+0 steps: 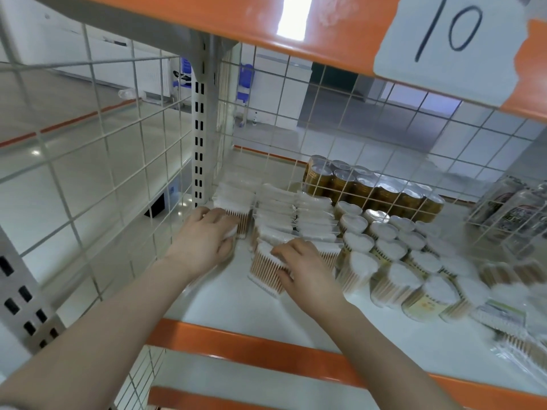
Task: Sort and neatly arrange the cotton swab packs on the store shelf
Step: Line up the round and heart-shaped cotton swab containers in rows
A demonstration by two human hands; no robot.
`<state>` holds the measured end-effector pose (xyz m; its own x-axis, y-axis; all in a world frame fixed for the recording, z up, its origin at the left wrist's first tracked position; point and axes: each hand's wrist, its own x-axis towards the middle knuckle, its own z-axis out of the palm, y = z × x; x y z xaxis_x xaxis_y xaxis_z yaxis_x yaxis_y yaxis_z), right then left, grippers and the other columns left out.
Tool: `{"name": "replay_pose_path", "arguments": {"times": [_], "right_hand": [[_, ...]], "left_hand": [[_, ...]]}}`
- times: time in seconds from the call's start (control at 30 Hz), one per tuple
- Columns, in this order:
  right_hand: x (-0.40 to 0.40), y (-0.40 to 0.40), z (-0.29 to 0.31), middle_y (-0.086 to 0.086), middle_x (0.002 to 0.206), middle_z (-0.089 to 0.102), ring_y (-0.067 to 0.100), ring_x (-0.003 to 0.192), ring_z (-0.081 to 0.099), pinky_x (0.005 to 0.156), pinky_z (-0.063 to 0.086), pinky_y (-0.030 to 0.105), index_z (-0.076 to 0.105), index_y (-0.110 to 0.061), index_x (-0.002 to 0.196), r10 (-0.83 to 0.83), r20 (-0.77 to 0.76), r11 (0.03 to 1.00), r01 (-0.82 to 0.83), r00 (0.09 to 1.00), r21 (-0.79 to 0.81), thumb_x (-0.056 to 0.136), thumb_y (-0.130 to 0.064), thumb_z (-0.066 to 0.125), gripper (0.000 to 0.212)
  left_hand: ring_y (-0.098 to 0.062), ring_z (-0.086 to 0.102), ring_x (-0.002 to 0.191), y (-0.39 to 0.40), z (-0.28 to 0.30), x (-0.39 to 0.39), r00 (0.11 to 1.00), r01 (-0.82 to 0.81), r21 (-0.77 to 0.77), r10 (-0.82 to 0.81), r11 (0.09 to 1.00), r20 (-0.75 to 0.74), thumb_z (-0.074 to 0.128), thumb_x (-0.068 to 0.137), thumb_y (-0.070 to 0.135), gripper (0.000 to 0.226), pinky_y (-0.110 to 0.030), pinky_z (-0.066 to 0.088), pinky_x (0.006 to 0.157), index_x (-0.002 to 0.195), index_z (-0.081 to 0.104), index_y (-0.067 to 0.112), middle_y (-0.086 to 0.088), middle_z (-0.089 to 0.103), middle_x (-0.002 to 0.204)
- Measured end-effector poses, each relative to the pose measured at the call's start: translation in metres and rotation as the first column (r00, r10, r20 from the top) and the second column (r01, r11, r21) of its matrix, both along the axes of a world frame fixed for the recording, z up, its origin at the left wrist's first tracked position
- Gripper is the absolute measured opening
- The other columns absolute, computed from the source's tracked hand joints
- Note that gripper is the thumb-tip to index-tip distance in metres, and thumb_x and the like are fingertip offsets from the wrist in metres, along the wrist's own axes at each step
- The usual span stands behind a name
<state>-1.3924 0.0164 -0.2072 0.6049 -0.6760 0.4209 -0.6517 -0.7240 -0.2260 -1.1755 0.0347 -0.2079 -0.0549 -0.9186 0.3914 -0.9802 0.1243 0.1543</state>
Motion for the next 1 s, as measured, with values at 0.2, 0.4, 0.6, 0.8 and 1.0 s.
{"name": "replay_pose_path", "arguments": {"times": [0.2,0.4,0.6,0.8,1.0], "right_hand": [[0.012,-0.003,-0.005,0.012,0.089,0.06,0.032,0.081,0.06,0.07,0.05,0.035,0.066,-0.005,0.099,0.028,0.0,0.997,-0.028,1.0,-0.072,0.064,0.007,0.072,0.038],[0.034,-0.01,-0.005,0.01,0.086,0.06,0.029,0.077,0.06,0.063,0.052,0.034,0.066,-0.006,0.096,0.039,-0.024,0.993,-0.041,0.999,-0.107,0.054,0.012,0.075,0.047],[0.055,-0.021,0.0,0.007,0.079,0.061,0.025,0.067,0.059,0.053,0.047,0.024,0.067,-0.008,0.088,0.078,-0.047,0.988,-0.083,0.996,-0.127,0.046,0.01,0.08,0.048],[0.075,-0.036,-0.003,0.007,0.078,0.062,0.025,0.065,0.059,0.052,0.046,0.026,0.067,-0.008,0.085,0.11,-0.064,0.982,-0.118,0.992,-0.146,0.045,0.01,0.077,0.045],[0.088,-0.051,-0.002,0.013,0.087,0.062,0.033,0.075,0.06,0.059,0.048,0.033,0.066,-0.003,0.091,0.095,-0.093,0.995,-0.099,0.991,-0.034,0.053,0.014,0.071,0.042]], "left_hand": [[-0.043,0.058,0.088,0.013,-0.007,0.003,0.996,-0.068,0.005,0.068,0.998,-0.051,0.036,0.07,0.032,0.049,-0.049,0.05,0.076,0.099,0.069,0.009,-0.018,0.066,0.098],[-0.041,0.059,0.091,0.025,-0.009,0.007,0.987,-0.124,-0.01,0.123,0.992,-0.108,0.038,0.069,0.033,0.048,-0.048,0.051,0.076,0.099,0.068,0.011,-0.016,0.065,0.1],[-0.037,0.061,0.087,0.03,-0.007,0.005,0.97,-0.215,-0.076,0.203,0.974,-0.134,0.038,0.069,0.032,0.046,-0.045,0.052,0.07,0.096,0.068,0.011,-0.011,0.066,0.097],[-0.036,0.061,0.085,0.03,-0.009,0.007,0.97,-0.215,-0.11,0.2,0.97,-0.137,0.039,0.068,0.033,0.045,-0.042,0.052,0.071,0.095,0.068,0.01,-0.009,0.065,0.095],[-0.034,0.062,0.084,0.028,-0.011,0.011,0.97,-0.218,-0.135,0.2,0.967,-0.135,0.04,0.068,0.033,0.05,-0.039,0.052,0.076,0.097,0.067,0.004,-0.009,0.066,0.094]]}}
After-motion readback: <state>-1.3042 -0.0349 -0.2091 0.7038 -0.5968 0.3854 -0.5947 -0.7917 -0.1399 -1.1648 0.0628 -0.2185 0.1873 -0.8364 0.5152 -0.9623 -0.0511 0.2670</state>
